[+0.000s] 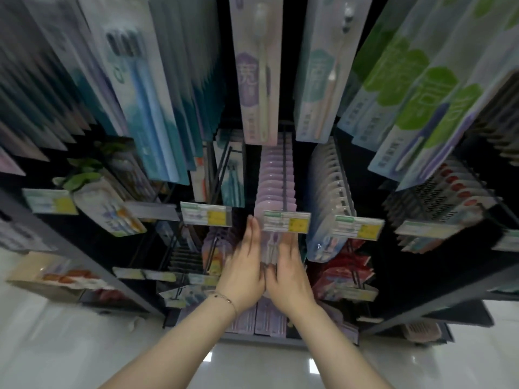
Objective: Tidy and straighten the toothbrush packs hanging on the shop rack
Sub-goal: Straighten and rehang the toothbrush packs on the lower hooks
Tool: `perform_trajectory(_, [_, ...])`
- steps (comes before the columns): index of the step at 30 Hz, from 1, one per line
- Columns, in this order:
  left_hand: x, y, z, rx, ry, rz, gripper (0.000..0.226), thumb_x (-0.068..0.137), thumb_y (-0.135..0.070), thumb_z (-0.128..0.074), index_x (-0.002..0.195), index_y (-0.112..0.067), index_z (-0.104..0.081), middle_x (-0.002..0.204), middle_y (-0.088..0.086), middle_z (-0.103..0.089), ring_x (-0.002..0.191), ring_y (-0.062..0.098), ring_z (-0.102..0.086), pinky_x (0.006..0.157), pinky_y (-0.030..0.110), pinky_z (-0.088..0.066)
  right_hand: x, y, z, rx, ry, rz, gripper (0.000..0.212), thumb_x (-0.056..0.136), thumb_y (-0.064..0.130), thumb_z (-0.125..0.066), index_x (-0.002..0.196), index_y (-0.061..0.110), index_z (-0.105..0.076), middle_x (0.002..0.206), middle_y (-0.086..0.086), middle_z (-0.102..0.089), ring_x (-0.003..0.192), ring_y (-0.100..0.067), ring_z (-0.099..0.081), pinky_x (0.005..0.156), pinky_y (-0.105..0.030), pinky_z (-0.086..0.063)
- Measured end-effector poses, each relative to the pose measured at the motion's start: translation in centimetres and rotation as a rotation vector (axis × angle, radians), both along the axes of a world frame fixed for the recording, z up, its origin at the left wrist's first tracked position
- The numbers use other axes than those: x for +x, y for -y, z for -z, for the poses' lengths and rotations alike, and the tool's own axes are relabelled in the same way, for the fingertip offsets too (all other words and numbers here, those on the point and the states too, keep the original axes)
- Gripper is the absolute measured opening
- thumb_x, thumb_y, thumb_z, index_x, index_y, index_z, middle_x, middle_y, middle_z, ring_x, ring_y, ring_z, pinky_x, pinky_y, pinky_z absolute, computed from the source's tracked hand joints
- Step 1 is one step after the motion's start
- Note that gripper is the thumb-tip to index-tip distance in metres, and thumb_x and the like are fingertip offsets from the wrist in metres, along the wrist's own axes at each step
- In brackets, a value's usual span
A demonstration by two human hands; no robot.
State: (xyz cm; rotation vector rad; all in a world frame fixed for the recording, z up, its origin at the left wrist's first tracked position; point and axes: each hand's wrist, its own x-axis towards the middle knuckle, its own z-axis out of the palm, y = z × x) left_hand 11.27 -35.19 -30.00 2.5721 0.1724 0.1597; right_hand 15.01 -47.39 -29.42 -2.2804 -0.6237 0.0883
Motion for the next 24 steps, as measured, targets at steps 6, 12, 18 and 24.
perform_trajectory(6, [1.3, -0.7, -0.1, -0.047, -0.015, 0.049, 0.105, 0.092, -0.019, -0.054, 0.149, -0.027, 0.033, 0.163, -0.003, 0.026, 0.137, 0.023, -0.044, 0.097, 0.039, -0.052, 0.8, -0.8, 0.0, -0.041, -0.057, 0.056, 0.083, 0.086, 0.012, -0.048, 0.156, 0.018, -0.004, 0.164, -0.009, -0.008, 0.149, -0.026, -0.016, 0.119, -0.045, -0.026])
perform_trajectory(12, [1.7, -0.9, 0.3, -0.077, -0.012, 0.061, 0.103, 0.087, -0.019, -0.055, 0.154, -0.031, 0.022, 0.166, -0.003, 0.012, 0.143, 0.023, -0.037, 0.104, 0.043, -0.048, 1.3, 0.1, -0.7, -0.076, -0.048, 0.027, 0.085, 0.080, 0.017, -0.053, 0.154, 0.023, -0.012, 0.157, -0.003, -0.021, 0.141, -0.027, -0.032, 0.113, -0.045, -0.037])
perform_trajectory(18, [0.0, -0.5, -0.2, -0.046, -0.011, 0.014, 0.096, 0.090, -0.019, -0.055, 0.157, -0.028, 0.012, 0.167, 0.001, 0.000, 0.151, 0.023, -0.017, 0.118, 0.046, -0.031, 0.8, 1.9, -1.5, -0.084, -0.021, 0.001, 0.088, 0.089, 0.021, -0.056, 0.156, 0.027, 0.001, 0.164, -0.003, -0.002, 0.147, -0.022, -0.019, 0.112, -0.037, -0.037])
perform_trajectory(24, [-1.6, -0.9, -0.2, -0.007, -0.053, -0.046, 0.087, 0.092, -0.022, -0.055, 0.158, -0.024, 0.001, 0.166, 0.002, -0.004, 0.150, 0.026, -0.020, 0.118, 0.042, -0.030, -0.2, 3.2, -1.3, -0.003, 0.059, 0.037, 0.067, 0.087, 0.016, -0.055, 0.148, 0.012, -0.027, 0.148, -0.007, -0.031, 0.138, -0.023, -0.033, 0.115, -0.039, -0.034])
